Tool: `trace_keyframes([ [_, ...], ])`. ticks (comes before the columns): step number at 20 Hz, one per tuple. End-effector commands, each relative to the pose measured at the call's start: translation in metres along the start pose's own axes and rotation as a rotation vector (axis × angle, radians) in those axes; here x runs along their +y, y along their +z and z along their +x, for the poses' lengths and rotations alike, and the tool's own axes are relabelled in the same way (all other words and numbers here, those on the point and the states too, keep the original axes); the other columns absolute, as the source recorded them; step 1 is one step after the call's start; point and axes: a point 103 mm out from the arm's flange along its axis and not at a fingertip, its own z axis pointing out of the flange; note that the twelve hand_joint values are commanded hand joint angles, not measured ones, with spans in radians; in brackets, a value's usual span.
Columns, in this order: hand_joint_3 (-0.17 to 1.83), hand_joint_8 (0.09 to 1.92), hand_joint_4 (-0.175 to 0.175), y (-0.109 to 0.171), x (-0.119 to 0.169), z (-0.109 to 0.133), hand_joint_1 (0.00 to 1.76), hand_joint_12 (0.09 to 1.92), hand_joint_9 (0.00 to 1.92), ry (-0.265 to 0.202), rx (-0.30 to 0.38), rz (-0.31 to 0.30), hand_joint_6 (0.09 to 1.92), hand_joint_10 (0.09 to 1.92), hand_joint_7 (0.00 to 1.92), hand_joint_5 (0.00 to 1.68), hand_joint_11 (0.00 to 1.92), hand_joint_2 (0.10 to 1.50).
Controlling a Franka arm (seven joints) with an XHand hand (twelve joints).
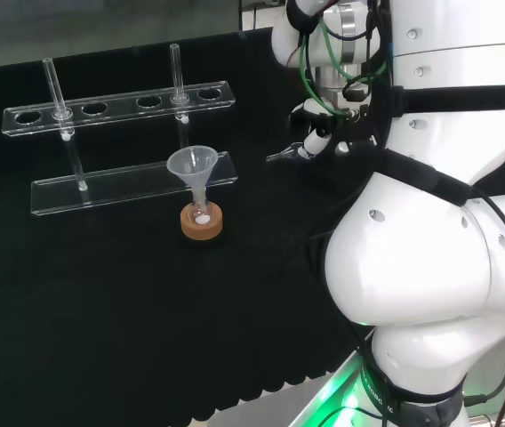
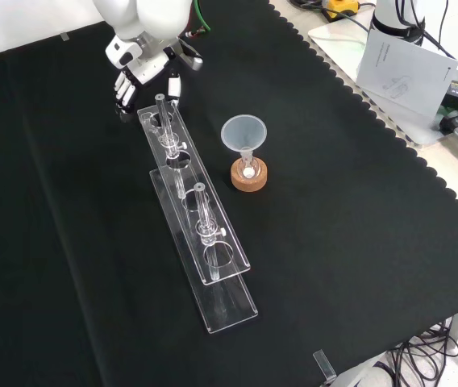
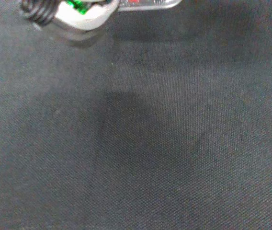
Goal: Put the weighing funnel back on the table.
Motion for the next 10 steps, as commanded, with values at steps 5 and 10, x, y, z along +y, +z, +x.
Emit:
trace_keyframes([
  [5, 0.37, 0.62, 0.013, -0.04, -0.038, 0.005, 0.81, 1.31, 0.72, 0.001, -0.006, -0.064, 0.19, 0.09, 0.24, 0.37, 0.29, 0.65],
  [10, 0.38, 0.62, 0.011, -0.065, -0.066, 0.01, 0.79, 1.32, 0.71, 0.016, -0.028, -0.089, 0.15, 0.09, 0.23, 0.37, 0.27, 0.64],
])
